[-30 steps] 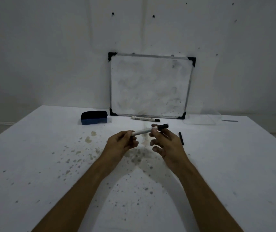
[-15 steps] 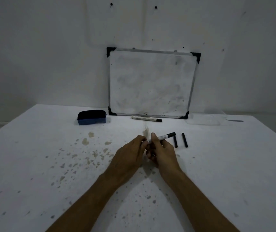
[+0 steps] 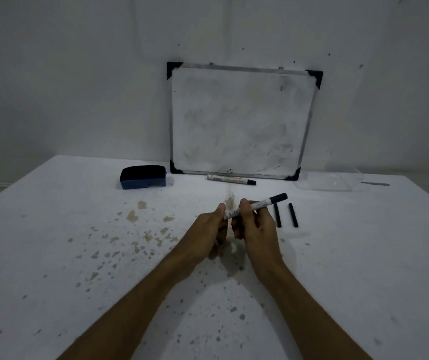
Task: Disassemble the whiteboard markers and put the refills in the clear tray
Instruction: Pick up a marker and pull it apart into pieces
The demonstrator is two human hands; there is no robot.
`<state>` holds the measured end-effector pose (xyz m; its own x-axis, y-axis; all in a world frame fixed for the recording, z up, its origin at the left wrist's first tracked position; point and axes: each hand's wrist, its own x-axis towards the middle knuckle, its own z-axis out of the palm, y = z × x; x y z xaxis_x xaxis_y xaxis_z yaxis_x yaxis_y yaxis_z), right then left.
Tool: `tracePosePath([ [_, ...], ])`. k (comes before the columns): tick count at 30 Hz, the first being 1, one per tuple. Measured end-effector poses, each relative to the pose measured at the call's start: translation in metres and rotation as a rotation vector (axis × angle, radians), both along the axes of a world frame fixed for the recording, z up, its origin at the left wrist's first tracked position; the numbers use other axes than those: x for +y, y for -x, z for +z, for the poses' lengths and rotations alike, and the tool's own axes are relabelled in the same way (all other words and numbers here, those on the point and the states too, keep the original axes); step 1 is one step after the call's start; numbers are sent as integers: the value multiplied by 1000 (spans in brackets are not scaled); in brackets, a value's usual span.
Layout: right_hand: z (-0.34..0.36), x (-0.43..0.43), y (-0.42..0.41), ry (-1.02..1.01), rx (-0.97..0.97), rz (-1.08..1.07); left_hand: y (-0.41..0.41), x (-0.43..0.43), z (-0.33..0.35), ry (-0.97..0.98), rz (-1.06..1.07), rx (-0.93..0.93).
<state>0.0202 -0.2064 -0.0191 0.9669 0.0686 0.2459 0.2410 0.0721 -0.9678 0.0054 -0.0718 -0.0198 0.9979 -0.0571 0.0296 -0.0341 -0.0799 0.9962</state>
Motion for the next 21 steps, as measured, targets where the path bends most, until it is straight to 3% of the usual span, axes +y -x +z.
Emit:
tracePosePath([
  [6,-2,-3,-2,-26,239,-32,4,1,-18,-597,93,-412],
  [10,0,-4,-1,-3,215,31,0,9,-19,-826,152,-539],
  [12,1,-4,-1,44,182,80,2,12,-19,-742,151,-458],
  [17,-2,-3,-4,-55,169,116,1,-6,-9,-219,128,-169],
  [19,-2,-6,-7,-173,228,74,0,-9,-6,-140,251,-123],
  [21,1,-16,-15,-427,352,69,-1,5,-4,-177,417,-122],
])
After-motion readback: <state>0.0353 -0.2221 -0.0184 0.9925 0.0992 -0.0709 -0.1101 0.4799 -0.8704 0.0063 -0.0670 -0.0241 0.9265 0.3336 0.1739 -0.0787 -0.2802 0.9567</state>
